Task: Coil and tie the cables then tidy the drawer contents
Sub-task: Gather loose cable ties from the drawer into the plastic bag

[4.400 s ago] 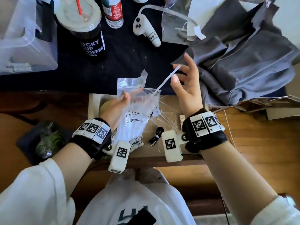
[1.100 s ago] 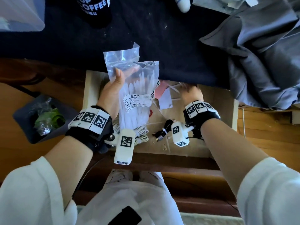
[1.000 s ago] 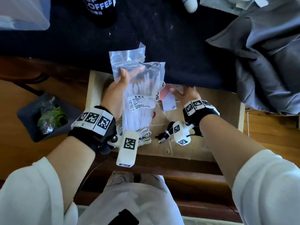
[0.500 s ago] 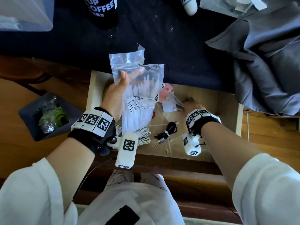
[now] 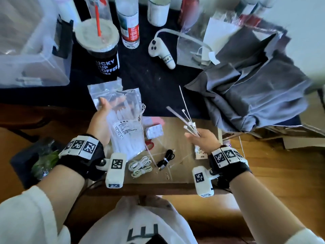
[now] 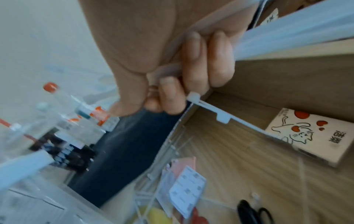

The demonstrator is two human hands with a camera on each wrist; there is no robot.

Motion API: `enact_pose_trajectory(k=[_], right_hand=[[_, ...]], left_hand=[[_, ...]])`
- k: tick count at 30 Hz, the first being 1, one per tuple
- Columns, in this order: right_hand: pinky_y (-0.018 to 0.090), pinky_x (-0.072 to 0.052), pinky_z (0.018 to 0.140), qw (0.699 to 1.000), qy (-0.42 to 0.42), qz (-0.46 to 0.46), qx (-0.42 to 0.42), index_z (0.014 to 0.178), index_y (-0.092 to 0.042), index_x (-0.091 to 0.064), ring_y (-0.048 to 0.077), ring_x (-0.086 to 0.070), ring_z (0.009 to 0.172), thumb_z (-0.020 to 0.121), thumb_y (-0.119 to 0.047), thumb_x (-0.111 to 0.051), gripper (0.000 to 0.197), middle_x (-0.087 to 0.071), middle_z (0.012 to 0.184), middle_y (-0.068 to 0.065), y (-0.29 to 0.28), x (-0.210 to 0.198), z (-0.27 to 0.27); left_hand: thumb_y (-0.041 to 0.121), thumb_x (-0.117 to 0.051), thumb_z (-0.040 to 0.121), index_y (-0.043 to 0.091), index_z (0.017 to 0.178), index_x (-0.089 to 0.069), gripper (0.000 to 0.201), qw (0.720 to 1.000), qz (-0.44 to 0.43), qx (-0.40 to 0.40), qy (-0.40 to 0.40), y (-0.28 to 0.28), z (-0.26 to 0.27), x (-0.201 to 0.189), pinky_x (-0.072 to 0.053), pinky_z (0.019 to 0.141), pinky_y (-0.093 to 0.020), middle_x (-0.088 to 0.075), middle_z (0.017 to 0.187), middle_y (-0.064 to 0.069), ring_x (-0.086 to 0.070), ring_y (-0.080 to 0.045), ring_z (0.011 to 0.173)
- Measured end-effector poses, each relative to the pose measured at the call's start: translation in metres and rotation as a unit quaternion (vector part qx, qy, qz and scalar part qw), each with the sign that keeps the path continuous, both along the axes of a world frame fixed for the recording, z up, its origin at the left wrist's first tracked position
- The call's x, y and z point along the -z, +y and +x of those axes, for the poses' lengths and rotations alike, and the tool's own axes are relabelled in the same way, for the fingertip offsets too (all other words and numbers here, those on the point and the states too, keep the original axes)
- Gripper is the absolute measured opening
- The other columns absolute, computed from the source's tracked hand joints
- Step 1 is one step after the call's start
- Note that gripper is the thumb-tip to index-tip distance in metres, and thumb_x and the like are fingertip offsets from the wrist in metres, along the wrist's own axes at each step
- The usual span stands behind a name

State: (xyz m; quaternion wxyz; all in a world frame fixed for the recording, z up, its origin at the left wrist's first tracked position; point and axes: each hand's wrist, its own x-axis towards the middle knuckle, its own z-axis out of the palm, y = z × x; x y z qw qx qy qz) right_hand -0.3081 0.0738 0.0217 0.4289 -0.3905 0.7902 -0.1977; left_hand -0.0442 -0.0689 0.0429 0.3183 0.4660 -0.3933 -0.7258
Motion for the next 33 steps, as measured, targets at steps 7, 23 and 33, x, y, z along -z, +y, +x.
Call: enact_pose_trajectory(k=[7,23,33], right_hand=[[0.019,-0.037,0.047,0.978,-0.094,-0.089,0.164,0.077,-0.003,-0.059,0.004,-0.048,0.042,0.098,-0.037,-0.039,0.045,-0.05,0.061,0.0,-0.014,-0.039,0.005],[0.025,-0.036,0.063,0.988,0.069,-0.139,0.027,0.06,-0.022,-0.05,0.01,-0.046,0.06,0.097,-0.024,-0.043,0.037,-0.049,0.057,-0.008,-0.041,-0.077,0.032],[0.035,-0.042,0.081,0.988,0.126,-0.04,-0.081,0.078,-0.02,-0.057,0.026,-0.056,0.094,0.092,-0.021,-0.046,0.018,-0.064,0.097,0.011,-0.044,-0.084,0.048]], left_hand=[[0.062,-0.013,0.092,0.023,0.122,-0.056,0.065,0.996,-0.026,0.041,0.074,-0.01,-0.015,-0.038,-0.045,0.095,-0.047,-0.059,0.127,-0.014,-0.057,-0.028,0.118],[0.077,-0.059,0.061,0.013,0.104,-0.074,0.078,0.956,-0.032,0.223,0.187,-0.03,-0.022,-0.068,-0.055,0.081,-0.033,-0.069,0.112,-0.01,-0.065,-0.025,0.105],[0.07,-0.023,0.083,0.014,0.127,-0.059,0.08,0.946,-0.017,0.294,0.136,-0.019,-0.041,-0.068,-0.051,0.09,-0.035,-0.06,0.127,-0.017,-0.058,-0.031,0.116]])
